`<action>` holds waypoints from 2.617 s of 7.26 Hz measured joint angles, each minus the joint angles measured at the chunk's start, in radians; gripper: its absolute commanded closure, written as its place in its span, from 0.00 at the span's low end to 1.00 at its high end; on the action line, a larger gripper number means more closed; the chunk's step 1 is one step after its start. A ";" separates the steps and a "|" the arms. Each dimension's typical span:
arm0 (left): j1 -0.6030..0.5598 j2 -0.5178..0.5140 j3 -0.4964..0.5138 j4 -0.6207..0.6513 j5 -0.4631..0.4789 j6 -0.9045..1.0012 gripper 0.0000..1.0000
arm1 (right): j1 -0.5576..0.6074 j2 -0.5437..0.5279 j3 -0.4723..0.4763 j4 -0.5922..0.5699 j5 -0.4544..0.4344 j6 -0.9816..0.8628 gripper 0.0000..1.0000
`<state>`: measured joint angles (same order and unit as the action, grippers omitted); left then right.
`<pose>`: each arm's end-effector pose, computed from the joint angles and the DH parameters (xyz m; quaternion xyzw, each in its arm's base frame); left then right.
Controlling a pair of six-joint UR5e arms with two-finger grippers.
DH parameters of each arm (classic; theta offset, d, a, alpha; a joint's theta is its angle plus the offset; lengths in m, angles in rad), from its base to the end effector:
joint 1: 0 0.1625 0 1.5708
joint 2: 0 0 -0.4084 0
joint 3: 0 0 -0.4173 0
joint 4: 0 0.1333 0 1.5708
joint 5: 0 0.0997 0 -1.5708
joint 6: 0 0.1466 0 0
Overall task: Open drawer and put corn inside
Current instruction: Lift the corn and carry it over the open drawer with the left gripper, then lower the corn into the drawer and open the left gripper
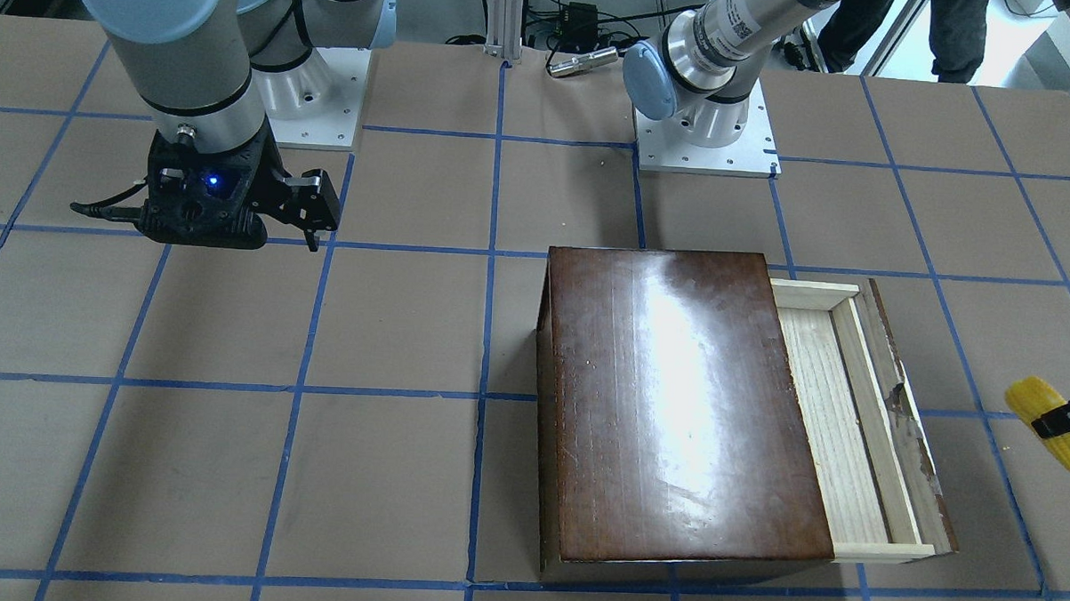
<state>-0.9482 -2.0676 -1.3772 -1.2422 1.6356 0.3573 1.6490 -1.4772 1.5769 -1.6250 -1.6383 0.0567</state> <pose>0.3055 -0.6378 0.2532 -0.1326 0.9906 0.0041 0.0346 0.1657 -0.5350 0.3769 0.0115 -0.9991 -0.0204 0.0352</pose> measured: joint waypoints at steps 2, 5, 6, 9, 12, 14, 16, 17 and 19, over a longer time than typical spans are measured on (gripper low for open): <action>-0.047 0.073 0.053 -0.123 -0.006 0.062 1.00 | 0.000 0.000 0.000 0.000 0.000 0.000 0.00; -0.179 0.157 0.140 -0.338 -0.026 0.099 1.00 | 0.000 0.000 0.000 0.000 0.000 0.000 0.00; -0.238 0.166 0.140 -0.363 -0.027 0.101 1.00 | 0.000 0.000 0.000 0.000 0.000 0.000 0.00; -0.334 0.156 0.088 -0.371 -0.035 0.092 0.97 | 0.000 0.000 0.000 0.000 0.001 0.000 0.00; -0.342 0.127 0.042 -0.367 -0.065 0.087 0.97 | 0.000 0.000 0.000 0.000 0.000 0.000 0.00; -0.342 0.120 0.001 -0.364 -0.068 0.087 0.87 | 0.000 0.000 0.000 0.000 0.000 0.000 0.00; -0.342 0.116 -0.029 -0.345 -0.068 0.088 0.70 | 0.000 0.000 0.000 0.000 0.000 0.000 0.00; -0.341 0.111 -0.034 -0.335 -0.069 0.088 0.54 | 0.000 0.000 0.000 0.000 0.000 0.000 0.00; -0.341 0.090 -0.038 -0.310 -0.068 0.088 0.08 | 0.000 0.000 0.000 0.000 0.000 0.000 0.00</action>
<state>-1.2891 -1.9778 -1.4156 -1.5520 1.5676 0.4451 1.6490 -1.4772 1.5769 -1.6246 -1.6383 0.0568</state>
